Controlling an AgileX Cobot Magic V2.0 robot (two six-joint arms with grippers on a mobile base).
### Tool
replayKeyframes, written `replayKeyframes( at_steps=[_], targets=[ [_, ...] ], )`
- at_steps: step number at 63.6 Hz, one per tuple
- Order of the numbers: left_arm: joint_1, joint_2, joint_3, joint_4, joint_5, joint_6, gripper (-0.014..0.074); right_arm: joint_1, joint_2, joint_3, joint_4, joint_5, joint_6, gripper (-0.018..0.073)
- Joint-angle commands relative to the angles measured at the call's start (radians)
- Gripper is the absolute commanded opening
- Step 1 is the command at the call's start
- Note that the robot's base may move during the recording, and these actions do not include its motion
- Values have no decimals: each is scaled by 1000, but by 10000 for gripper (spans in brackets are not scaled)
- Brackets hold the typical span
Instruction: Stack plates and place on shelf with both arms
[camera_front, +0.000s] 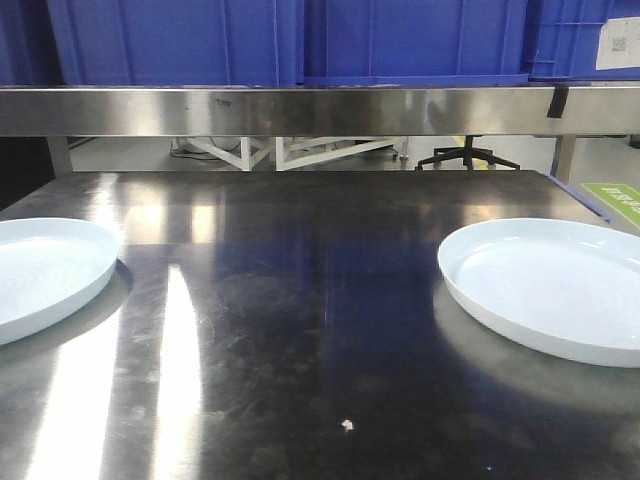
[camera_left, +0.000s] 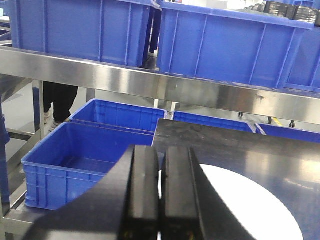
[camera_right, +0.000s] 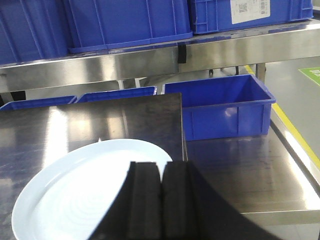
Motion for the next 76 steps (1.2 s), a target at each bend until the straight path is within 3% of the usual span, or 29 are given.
replayKeyframes(
  at_steps=[1, 49, 61, 76],
  targets=[
    [2, -20, 3, 0, -81, -4, 97, -2, -18, -1, 0, -87, -3, 51],
    [2, -7, -11, -7, -83, -4, 97, -2, -18, -1, 0, -87, -3, 51],
    [2, 202, -238, -24, 46, -7, 97, -2, -18, -1, 0, -87, -3, 51],
    [-73, 638, -663, 108, 233, -7, 97, -2, -18, -1, 0, -87, -3, 51]
  ],
)
